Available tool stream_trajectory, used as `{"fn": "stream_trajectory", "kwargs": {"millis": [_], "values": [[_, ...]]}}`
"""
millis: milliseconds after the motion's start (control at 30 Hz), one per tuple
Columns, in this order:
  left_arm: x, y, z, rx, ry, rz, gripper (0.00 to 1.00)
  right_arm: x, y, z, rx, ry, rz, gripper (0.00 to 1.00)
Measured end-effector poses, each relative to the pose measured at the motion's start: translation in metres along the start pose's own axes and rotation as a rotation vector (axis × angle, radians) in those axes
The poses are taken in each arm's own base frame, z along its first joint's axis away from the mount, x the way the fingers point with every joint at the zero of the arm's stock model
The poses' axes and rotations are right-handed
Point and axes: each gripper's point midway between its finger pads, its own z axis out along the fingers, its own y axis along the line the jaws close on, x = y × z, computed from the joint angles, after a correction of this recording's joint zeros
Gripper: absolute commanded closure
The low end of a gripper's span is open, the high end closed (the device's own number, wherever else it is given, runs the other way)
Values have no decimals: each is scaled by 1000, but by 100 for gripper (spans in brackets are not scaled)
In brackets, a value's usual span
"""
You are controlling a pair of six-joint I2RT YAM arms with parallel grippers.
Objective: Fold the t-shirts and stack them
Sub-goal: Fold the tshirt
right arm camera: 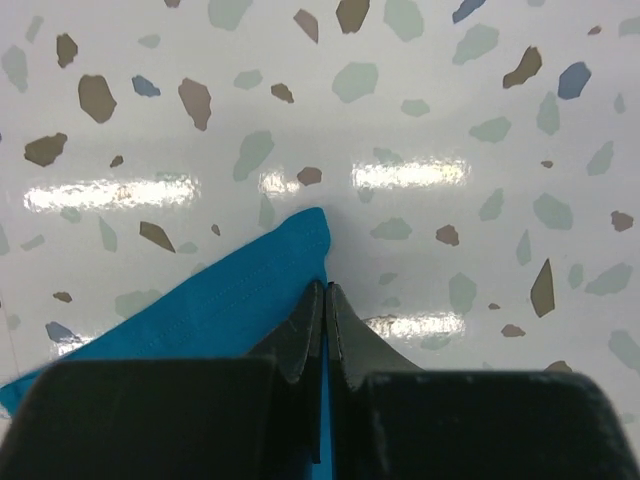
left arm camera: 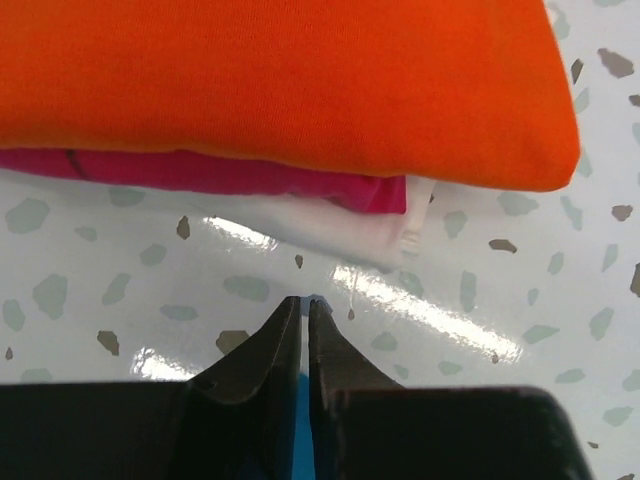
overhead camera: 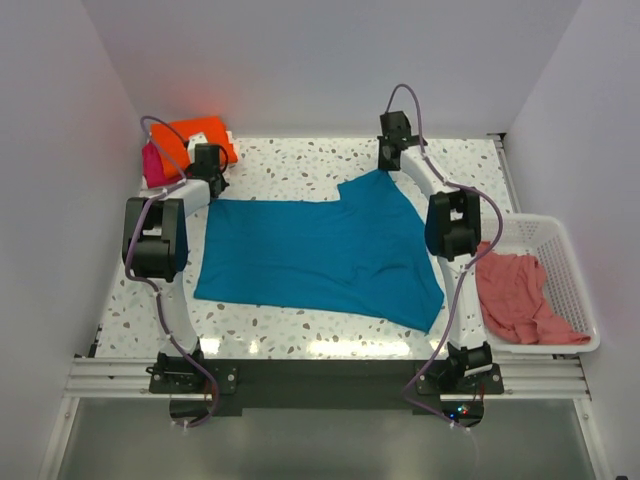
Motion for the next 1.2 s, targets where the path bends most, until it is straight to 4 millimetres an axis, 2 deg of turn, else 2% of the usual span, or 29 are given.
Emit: {"fn": "stream_trajectory", "kwargs": {"millis": [200,267,300,400,600,800,1200], "values": [[-17,-10,4,44,-41,-25,91,-24,-4,-6,-1,-56,23,100],[-22,-14,8,53,-50,-33,83,-27,-6,-6,0,-64,27,100],[-24,-14,9,55,-52,-34,75,-28,-7,-6,1,-65,28,100],[-23,-14,11,47,-46,-48,65,-28,-9,-6,4,-65,32,100],[-4,-2,10,-24,18,-65,55,-28,-10,-5,4,-65,32,100],[11,3,4,-83,55,-58,53,-18,-11,-1,7,-47,29,100],[23,6,0,-117,86,-44,53,-2,-12,7,12,-17,26,100]]}}
